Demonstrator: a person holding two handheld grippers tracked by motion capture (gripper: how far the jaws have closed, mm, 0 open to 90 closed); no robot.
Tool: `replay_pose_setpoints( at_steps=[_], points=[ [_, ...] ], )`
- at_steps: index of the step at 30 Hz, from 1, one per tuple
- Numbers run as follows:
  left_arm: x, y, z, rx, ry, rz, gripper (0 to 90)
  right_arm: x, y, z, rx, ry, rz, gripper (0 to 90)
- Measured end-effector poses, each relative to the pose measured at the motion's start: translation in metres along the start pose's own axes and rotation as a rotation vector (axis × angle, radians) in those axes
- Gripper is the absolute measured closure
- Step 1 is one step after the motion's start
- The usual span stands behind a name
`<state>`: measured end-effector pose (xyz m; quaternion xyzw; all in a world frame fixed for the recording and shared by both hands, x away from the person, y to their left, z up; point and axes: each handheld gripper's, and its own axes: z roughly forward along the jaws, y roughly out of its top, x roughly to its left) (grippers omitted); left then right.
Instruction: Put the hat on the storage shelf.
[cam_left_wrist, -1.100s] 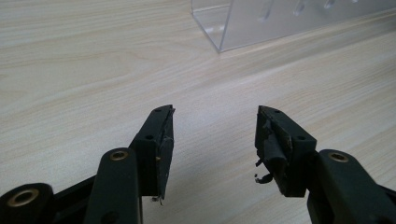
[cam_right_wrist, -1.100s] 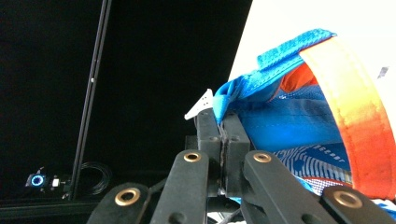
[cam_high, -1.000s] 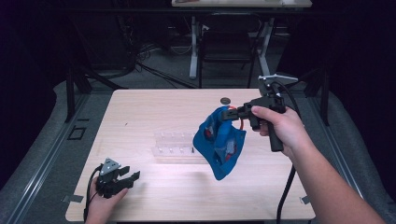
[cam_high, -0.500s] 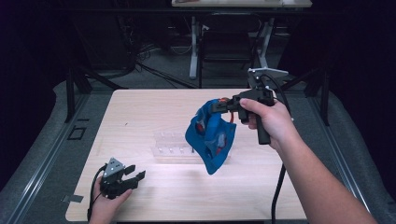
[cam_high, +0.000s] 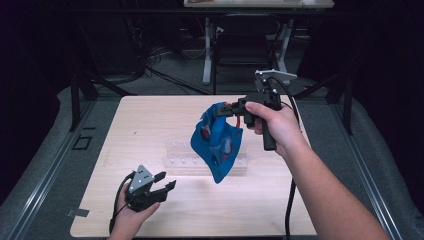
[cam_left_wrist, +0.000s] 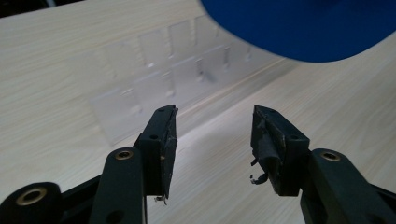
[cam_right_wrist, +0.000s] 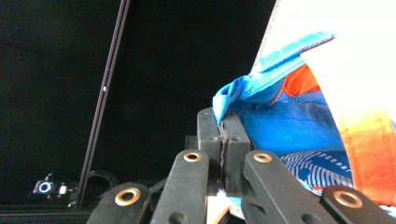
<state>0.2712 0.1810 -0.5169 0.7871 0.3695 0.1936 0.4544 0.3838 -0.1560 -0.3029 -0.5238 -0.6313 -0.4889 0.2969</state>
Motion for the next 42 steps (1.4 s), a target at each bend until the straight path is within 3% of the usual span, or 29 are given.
replay_pose_setpoints(
  at_steps=[1, 10, 11, 19, 30, 34, 38, 42],
  points=[
    [-0.006, 0.005, 0.003, -0.007, -0.013, 0.02, 51.7, 0.0, 0.001, 0.001, 0.001, -0.001, -0.002, 89.6],
    [-0.034, 0.028, 0.019, -0.036, -0.077, 0.052, 52.7, 0.0, 0.005, 0.008, -0.02, 0.0, -0.002, 89.6],
    [-0.041, 0.034, 0.022, -0.048, -0.094, 0.058, 52.7, 0.0, 0.006, 0.008, -0.019, -0.001, -0.001, 89.6],
    [-0.061, 0.049, 0.031, -0.065, -0.133, 0.083, 52.1, 0.0, 0.011, 0.012, -0.042, -0.006, -0.002, 89.6],
    [-0.079, 0.063, 0.041, -0.083, -0.146, 0.109, 50.3, -0.001, 0.014, 0.017, -0.057, -0.008, 0.003, 89.6],
    [-0.082, 0.067, 0.05, -0.069, -0.122, 0.117, 50.9, -0.002, 0.015, 0.019, -0.056, -0.017, 0.0, 89.6],
    [-0.082, 0.069, 0.057, -0.073, -0.095, 0.097, 52.7, -0.003, 0.015, 0.02, -0.061, -0.018, 0.002, 89.6],
    [-0.08, 0.07, 0.059, -0.075, -0.098, 0.09, 55.7, -0.003, 0.015, 0.02, -0.059, -0.023, 0.0, 89.6]
  ],
)
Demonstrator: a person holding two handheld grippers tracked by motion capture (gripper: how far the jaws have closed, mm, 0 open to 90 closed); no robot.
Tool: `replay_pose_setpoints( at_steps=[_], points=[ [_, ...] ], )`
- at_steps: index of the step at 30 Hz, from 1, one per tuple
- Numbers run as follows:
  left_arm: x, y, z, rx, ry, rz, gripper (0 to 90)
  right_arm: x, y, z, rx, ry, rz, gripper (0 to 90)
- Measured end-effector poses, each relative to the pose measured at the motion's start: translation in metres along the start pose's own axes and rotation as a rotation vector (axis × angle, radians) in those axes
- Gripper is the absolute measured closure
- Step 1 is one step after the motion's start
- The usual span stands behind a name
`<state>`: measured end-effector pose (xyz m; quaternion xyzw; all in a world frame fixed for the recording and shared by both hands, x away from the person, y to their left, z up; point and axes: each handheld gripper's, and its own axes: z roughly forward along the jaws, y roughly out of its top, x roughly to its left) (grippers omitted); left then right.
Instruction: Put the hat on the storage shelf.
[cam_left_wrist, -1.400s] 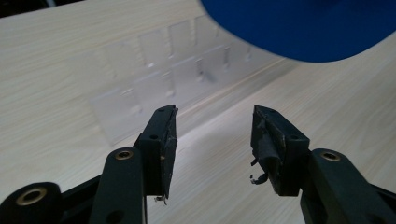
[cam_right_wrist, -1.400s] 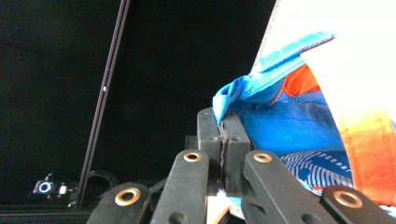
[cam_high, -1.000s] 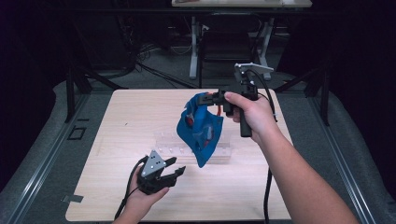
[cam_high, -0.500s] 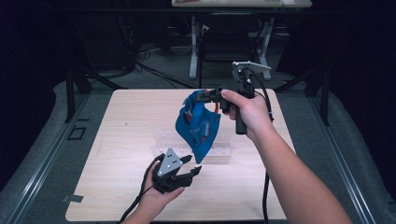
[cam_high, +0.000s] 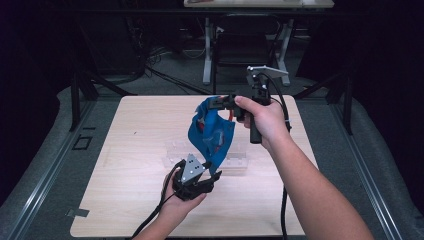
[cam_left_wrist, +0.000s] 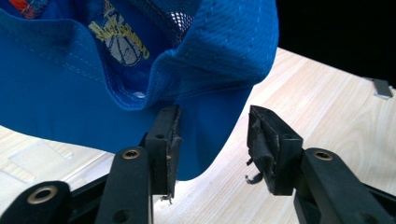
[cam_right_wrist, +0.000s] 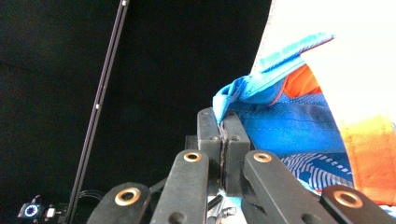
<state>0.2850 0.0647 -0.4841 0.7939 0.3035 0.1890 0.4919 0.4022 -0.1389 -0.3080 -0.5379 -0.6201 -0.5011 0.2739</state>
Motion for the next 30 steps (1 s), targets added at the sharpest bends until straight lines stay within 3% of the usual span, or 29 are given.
replay_pose_setpoints(
  at_steps=[21, 30],
  points=[
    [0.016, 0.002, -0.01, -0.01, 0.041, -0.003, 79.3, -0.002, 0.003, 0.001, -0.018, -0.006, 0.007, 89.6],
    [0.027, 0.003, -0.017, -0.011, 0.062, -0.004, 85.4, -0.003, 0.004, 0.001, -0.016, -0.014, 0.007, 89.6]
  ],
)
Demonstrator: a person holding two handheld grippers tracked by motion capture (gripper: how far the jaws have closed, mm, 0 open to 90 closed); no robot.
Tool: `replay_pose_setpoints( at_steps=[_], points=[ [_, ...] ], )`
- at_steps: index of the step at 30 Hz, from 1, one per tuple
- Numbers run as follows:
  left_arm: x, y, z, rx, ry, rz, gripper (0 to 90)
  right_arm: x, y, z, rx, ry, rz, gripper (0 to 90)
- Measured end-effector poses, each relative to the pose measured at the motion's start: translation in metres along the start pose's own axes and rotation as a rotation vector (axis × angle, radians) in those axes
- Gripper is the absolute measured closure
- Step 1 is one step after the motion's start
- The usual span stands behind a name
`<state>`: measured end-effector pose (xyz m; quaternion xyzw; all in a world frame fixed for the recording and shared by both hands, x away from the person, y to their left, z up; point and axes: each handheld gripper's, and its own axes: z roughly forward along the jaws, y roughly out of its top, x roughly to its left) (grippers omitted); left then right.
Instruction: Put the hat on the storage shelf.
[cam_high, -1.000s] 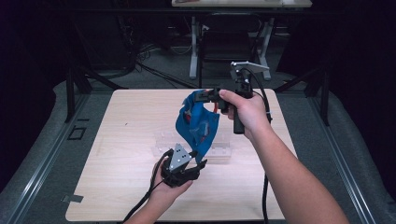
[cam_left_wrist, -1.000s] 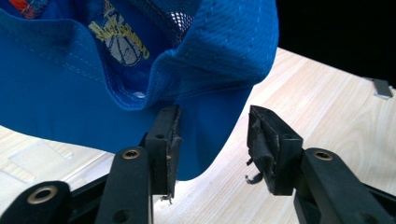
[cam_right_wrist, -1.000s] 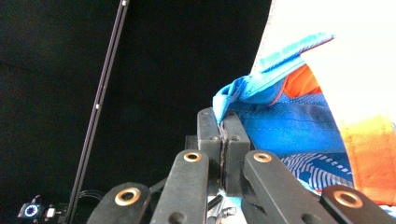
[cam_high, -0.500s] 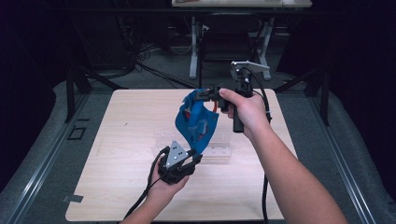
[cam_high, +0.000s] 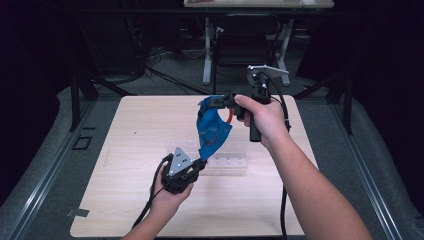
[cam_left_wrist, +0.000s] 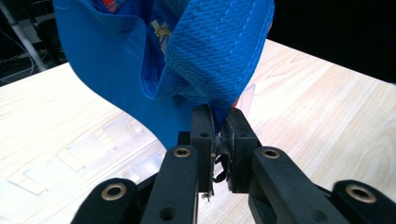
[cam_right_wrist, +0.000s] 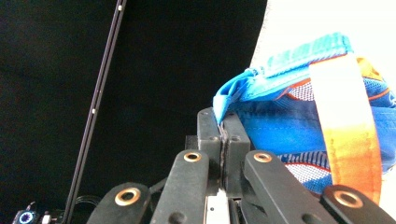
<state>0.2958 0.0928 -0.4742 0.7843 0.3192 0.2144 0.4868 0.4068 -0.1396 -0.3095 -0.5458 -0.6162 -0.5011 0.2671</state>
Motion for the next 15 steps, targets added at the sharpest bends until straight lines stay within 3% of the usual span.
replay_pose_setpoints(
  at_steps=[6, 15],
  points=[
    [0.007, 0.004, -0.003, -0.008, -0.023, -0.019, 87.9, 0.0, 0.0, 0.004, 0.004, 0.013, -0.003, 89.6],
    [0.021, 0.009, -0.006, -0.007, -0.013, -0.04, 88.4, -0.001, 0.001, 0.009, 0.001, 0.013, -0.011, 89.6]
  ],
)
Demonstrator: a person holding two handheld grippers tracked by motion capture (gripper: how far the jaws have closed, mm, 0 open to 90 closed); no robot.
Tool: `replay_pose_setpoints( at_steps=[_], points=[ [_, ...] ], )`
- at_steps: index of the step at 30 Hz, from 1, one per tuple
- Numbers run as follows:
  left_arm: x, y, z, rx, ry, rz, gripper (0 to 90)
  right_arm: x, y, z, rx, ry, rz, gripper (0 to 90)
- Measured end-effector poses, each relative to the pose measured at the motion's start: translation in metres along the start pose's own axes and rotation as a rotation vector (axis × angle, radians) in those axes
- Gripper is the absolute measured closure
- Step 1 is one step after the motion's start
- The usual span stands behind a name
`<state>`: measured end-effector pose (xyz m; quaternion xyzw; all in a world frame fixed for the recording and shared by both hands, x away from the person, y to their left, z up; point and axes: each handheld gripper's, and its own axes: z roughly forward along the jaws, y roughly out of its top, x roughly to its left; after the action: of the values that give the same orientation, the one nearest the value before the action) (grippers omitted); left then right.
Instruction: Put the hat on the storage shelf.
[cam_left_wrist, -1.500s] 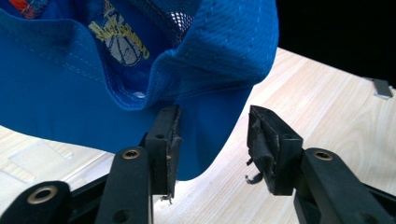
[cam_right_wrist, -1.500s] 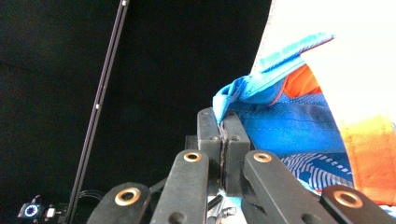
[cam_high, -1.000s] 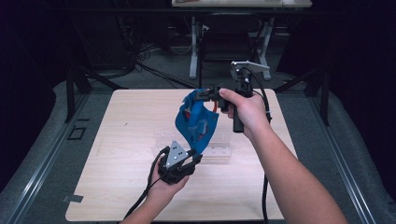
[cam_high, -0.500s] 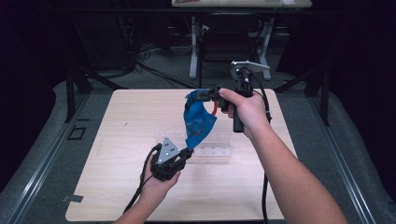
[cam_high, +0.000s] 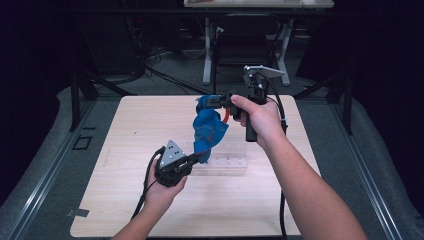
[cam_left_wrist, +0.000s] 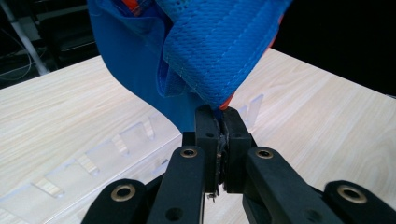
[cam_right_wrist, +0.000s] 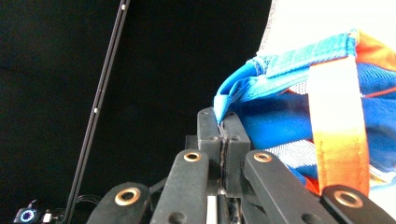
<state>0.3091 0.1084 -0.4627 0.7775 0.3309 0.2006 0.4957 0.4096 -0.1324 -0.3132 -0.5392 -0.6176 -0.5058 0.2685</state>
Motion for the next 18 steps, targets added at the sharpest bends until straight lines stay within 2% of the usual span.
replay_pose_setpoints(
  at_steps=[5, 12, 18],
  points=[
    [0.004, 0.0, 0.0, 0.012, 0.022, 0.003, 88.4, -0.005, -0.001, 0.003, -0.001, -0.001, 0.014, 89.6],
    [0.007, -0.003, 0.004, 0.032, 0.027, 0.005, 88.3, -0.011, -0.001, 0.007, 0.013, -0.007, 0.017, 89.6],
    [0.008, -0.009, 0.009, 0.043, 0.016, -0.015, 88.3, -0.015, -0.002, 0.01, 0.021, -0.02, 0.021, 89.5]
  ],
)
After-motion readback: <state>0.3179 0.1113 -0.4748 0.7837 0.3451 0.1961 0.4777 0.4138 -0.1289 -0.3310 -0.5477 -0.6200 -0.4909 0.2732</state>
